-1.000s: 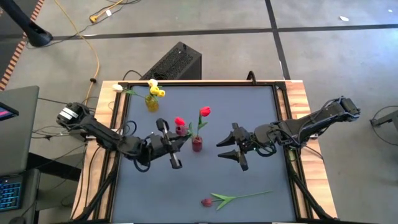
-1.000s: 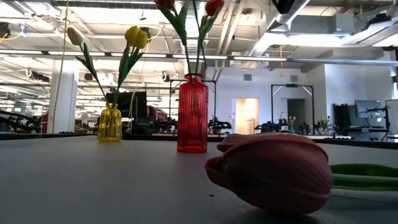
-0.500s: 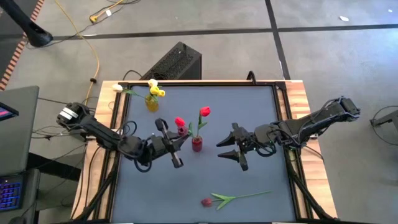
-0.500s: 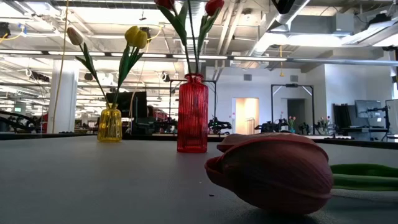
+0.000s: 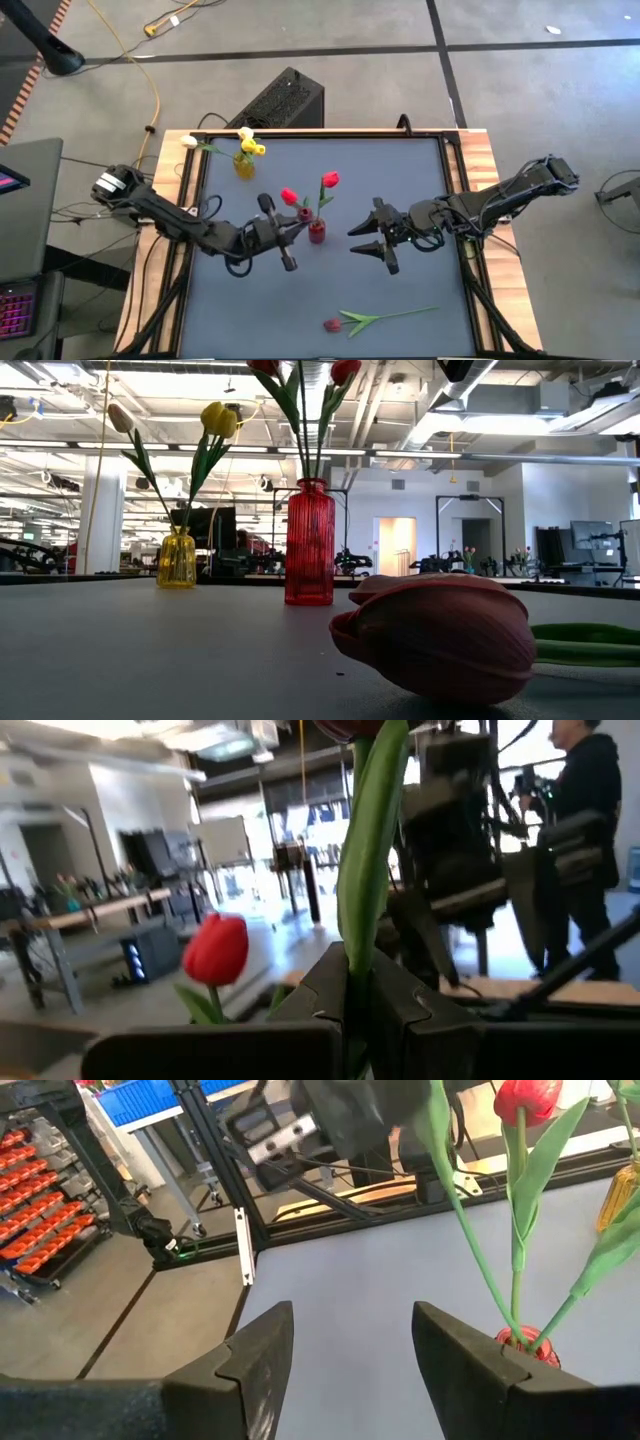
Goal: Sort flowers into vase by color
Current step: Put the top red flower into the red vase
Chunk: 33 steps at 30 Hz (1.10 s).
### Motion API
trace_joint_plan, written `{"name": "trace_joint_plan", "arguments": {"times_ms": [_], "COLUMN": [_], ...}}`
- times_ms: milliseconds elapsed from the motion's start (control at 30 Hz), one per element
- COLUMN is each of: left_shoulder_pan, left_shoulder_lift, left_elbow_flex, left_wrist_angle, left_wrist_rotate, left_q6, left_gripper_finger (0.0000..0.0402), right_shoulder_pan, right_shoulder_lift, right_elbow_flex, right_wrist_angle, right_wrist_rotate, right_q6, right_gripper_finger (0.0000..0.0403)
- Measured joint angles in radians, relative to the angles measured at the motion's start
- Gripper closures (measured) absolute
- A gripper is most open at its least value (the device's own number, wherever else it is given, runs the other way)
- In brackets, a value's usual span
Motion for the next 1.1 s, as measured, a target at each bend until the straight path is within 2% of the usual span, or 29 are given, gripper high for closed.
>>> {"name": "trace_joint_plan", "arguments": {"times_ms": [167,700,867,1100], "left_shoulder_pan": [0.021,0.107,0.142,0.174], "left_shoulder_lift": [0.0,0.0,0.001,0.001], "left_elbow_flex": [0.0,0.0,0.0,0.0], "left_wrist_angle": [-0.119,-0.278,-0.391,-0.433], "left_wrist_rotate": [0.024,0.185,0.219,0.272], "left_q6": [-0.105,-0.231,-0.306,-0.275], "left_gripper_finger": [0.0401,0.0401,0.0402,0.0402], "right_shoulder_pan": [0.0,0.0,0.0,-0.003], "right_shoulder_lift": [0.0,0.0,0.0,0.0], "right_elbow_flex": [0.0,0.0,0.0,0.0], "right_wrist_angle": [0.0,0.0,0.0,0.0], "right_wrist_rotate": [0.0,0.002,0.002,0.002], "right_q6": [0.006,0.009,0.008,0.006], "right_gripper_finger": [0.0171,0.0171,0.0171,0.0171]}}
